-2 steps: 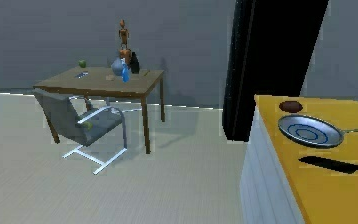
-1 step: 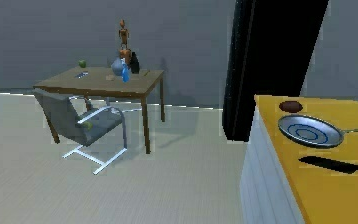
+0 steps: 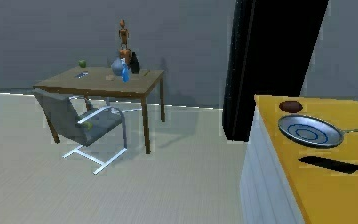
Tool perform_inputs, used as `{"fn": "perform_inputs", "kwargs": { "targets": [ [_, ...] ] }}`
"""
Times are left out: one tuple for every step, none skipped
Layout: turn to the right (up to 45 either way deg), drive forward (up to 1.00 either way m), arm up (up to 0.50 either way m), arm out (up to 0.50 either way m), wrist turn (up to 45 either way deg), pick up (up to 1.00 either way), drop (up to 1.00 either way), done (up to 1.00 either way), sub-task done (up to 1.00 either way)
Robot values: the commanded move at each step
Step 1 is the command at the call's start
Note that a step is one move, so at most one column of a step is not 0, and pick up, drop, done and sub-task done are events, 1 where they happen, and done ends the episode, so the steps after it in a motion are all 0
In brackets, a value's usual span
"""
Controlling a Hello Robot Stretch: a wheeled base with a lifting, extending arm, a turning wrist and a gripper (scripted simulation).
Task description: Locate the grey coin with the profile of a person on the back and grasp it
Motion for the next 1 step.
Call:
{"fn": "perform_inputs", "kwargs": {
  "targets": [
    [0.0, 0.0, 0.0, 0.44, 0.0, 0.0, 0.0, 0.0, 0.0]
  ]
}}
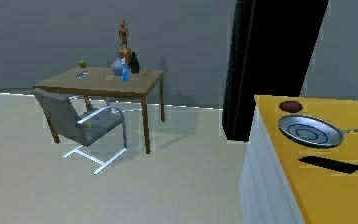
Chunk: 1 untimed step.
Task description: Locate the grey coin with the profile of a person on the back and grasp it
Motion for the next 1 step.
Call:
{"fn": "perform_inputs", "kwargs": {
  "targets": [
    [0.0, 0.0, 0.0, 0.0, 45.0, 0.0, 0.0, 0.0, 0.0]
  ]
}}
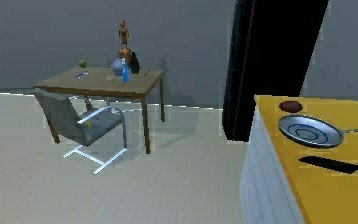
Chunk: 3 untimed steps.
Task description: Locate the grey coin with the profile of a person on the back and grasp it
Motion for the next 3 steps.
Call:
{"fn": "perform_inputs", "kwargs": {
  "targets": [
    [0.0, 0.0, 0.0, 0.0, 45.0, 0.0, 0.0, 0.0, 0.0],
    [0.0, 0.0, 0.0, 0.0, 45.0, 0.0, 0.0, 0.0, 0.0],
    [0.0, 0.0, 0.0, 0.0, 24.0, 0.0, 0.0, 0.0, 0.0]
  ]
}}
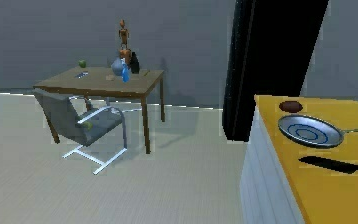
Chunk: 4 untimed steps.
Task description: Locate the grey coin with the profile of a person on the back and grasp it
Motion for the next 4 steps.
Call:
{"fn": "perform_inputs", "kwargs": {
  "targets": [
    [0.0, 0.0, -0.14, 0.0, 0.0, 0.0, 0.0, 0.0, 0.0],
    [0.0, 0.0, 0.0, 0.0, 0.0, 1.0, 0.0, 0.0, 0.0],
    [0.0, 0.0, 0.1, 0.0, 0.0, 0.0, 0.0, 0.0, 0.0],
    [0.0, 0.0, 0.0, 0.0, 0.0, 0.0, 0.0, 1.0, 0.0]
  ]
}}
